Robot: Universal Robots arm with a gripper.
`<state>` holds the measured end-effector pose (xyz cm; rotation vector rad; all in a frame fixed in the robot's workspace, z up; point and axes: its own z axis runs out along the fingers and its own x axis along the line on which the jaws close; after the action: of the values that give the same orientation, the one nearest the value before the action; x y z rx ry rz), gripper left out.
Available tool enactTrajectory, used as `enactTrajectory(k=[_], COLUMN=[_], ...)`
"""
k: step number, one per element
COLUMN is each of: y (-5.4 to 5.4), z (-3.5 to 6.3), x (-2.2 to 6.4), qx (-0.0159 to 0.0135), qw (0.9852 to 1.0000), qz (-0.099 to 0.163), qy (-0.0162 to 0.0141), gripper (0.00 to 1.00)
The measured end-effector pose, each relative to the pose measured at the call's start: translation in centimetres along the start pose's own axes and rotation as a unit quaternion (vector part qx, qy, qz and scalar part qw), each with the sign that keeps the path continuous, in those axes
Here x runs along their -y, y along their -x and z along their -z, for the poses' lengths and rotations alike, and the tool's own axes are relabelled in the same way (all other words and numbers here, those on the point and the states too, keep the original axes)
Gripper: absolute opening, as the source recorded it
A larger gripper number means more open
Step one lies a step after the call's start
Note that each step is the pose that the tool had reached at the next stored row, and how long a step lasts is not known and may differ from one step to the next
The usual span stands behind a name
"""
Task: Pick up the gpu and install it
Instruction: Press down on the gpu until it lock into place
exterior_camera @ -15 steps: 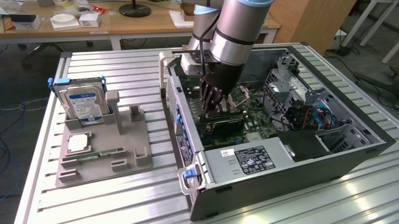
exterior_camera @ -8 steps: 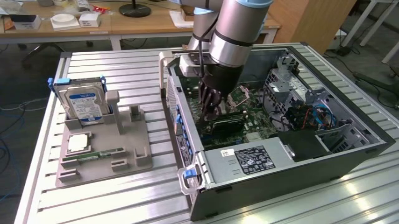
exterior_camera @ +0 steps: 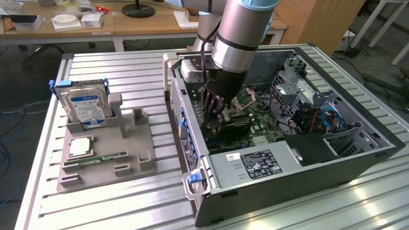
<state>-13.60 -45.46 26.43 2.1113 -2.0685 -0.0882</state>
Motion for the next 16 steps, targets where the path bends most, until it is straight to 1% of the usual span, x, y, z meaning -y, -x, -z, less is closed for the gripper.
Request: enactTrajectory(k=[4, 9, 11, 16], y=[-0.4, -0.5, -0.5, -0.4], z=[-0.11, -0.32, -0.37, -0.49], x=[-0.45, -1.48, -1.54, -1.57], qx=[-0.0008, -0.0027, -0.0036, -0.0040], qw=[1.0000, 1.0000, 1.0000, 1.0000], qz=[0.002, 0.006, 0.007, 0.009], qy=[-0.0002, -0.0004, -0.0006, -0.0008], gripper=[0.10, 0.10, 0.10, 0.10])
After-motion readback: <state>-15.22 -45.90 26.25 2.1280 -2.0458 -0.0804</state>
